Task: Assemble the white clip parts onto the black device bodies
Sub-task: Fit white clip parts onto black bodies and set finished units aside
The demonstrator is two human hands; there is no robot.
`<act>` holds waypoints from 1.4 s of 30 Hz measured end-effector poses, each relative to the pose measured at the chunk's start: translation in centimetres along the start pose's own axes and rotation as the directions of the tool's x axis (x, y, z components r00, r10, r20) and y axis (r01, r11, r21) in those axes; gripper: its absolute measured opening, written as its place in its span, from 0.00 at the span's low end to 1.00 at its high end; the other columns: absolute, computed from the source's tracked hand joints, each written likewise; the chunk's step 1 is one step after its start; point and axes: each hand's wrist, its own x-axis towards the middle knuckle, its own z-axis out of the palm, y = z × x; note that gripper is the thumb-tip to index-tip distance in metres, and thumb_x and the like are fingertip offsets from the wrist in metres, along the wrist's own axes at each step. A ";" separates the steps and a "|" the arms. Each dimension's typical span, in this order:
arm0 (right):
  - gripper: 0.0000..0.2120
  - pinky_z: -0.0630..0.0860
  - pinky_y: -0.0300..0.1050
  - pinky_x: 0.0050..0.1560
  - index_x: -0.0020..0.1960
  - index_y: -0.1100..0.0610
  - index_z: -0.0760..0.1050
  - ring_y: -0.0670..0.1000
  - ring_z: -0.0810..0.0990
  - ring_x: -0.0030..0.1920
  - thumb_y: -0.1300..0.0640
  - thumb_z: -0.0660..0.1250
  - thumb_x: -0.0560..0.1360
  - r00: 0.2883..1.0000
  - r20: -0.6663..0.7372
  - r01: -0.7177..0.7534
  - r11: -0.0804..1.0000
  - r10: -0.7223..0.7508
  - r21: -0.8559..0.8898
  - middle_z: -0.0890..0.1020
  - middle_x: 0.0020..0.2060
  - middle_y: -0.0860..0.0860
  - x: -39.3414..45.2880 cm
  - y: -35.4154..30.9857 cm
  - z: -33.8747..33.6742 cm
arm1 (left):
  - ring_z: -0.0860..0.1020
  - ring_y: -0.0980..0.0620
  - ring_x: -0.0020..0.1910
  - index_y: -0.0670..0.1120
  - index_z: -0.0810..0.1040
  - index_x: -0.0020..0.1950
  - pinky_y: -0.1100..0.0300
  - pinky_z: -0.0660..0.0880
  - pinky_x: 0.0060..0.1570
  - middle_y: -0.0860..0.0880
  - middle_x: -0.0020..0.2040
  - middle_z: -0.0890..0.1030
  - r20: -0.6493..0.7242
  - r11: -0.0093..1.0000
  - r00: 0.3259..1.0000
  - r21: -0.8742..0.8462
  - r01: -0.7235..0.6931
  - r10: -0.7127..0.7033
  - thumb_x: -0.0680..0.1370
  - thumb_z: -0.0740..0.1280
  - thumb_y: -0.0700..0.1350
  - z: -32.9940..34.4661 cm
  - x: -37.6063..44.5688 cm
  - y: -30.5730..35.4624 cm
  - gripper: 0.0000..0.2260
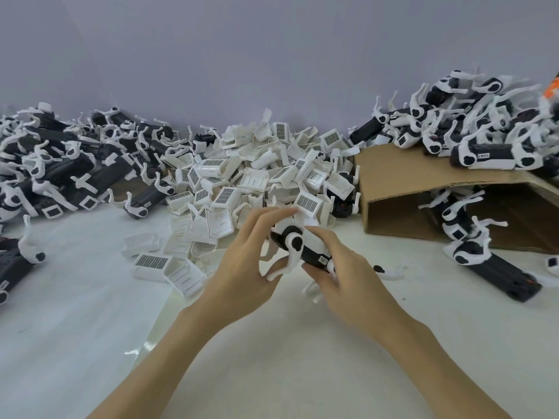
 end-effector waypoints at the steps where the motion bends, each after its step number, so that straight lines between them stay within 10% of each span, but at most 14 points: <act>1: 0.24 0.71 0.30 0.48 0.73 0.39 0.66 0.40 0.77 0.50 0.50 0.70 0.82 1.000 -0.007 -0.008 1.000 0.008 -0.005 0.78 0.50 0.36 0.0 0.0 0.1 | 0.76 0.54 0.64 0.51 0.70 0.76 0.64 0.75 0.61 0.55 0.69 0.71 0.006 1.000 1.000 0.011 0.006 -0.007 0.75 0.75 0.30 -0.1 0.0 -0.1 0.34; 13: 0.15 0.82 0.48 0.42 0.61 0.44 0.81 0.48 0.82 0.44 0.51 0.77 0.76 0.996 0.046 -0.081 0.989 0.076 0.120 0.83 0.41 0.42 0.2 -0.7 -1.1 | 0.81 0.45 0.51 0.52 0.74 0.63 0.52 0.79 0.55 0.54 0.54 0.80 0.115 0.954 0.986 -0.260 0.150 -0.124 0.76 0.77 0.41 -1.1 0.3 0.2 0.20; 19: 0.25 0.76 0.59 0.69 0.67 0.46 0.80 0.58 0.83 0.60 0.35 0.55 0.82 0.940 0.333 -0.288 0.712 0.081 0.640 0.84 0.59 0.54 0.6 -0.8 -3.4 | 0.80 0.42 0.59 0.47 0.76 0.66 0.51 0.77 0.62 0.49 0.59 0.80 0.101 0.894 0.993 -0.435 0.102 -0.064 0.76 0.77 0.39 -1.8 0.6 -0.3 0.21; 25: 0.28 0.80 0.47 0.51 0.55 0.66 0.79 0.58 0.83 0.47 0.40 0.64 0.80 0.916 0.374 -0.378 0.622 0.144 0.686 0.81 0.45 0.60 0.6 -0.2 -4.0 | 0.76 0.55 0.68 0.60 0.75 0.71 0.72 0.68 0.64 0.62 0.67 0.78 0.027 0.994 0.994 -0.038 0.102 -0.101 0.74 0.81 0.41 -1.3 0.4 -0.7 0.30; 30: 0.19 0.79 0.43 0.52 0.61 0.49 0.77 0.42 0.83 0.47 0.40 0.70 0.77 0.986 0.052 -0.166 0.906 0.159 0.389 0.83 0.45 0.41 0.5 -0.8 -2.3 | 0.83 0.56 0.59 0.56 0.77 0.67 0.57 0.78 0.65 0.57 0.58 0.85 0.030 0.955 0.962 -0.119 0.272 -0.270 0.84 0.69 0.37 -1.8 0.6 -2.3 0.17; 35: 0.23 0.70 0.47 0.62 0.63 0.50 0.75 0.40 0.74 0.59 0.40 0.74 0.73 0.988 -0.130 0.079 0.997 -0.080 -0.010 0.79 0.55 0.39 0.1 -0.9 -0.7 | 0.82 0.53 0.64 0.59 0.81 0.67 0.55 0.73 0.67 0.54 0.63 0.85 0.236 0.681 0.846 -0.508 0.527 -0.478 0.80 0.64 0.70 -1.4 0.5 -1.0 0.23; 42: 0.21 0.74 0.49 0.58 0.62 0.47 0.78 0.48 0.80 0.56 0.39 0.74 0.73 0.998 -0.060 0.014 0.995 -0.009 0.098 0.83 0.50 0.39 0.4 -0.9 -0.7 | 0.81 0.54 0.61 0.52 0.77 0.66 0.70 0.72 0.59 0.57 0.57 0.84 0.069 0.891 0.946 -0.321 0.323 -0.318 0.73 0.83 0.42 -0.6 0.2 -1.0 0.25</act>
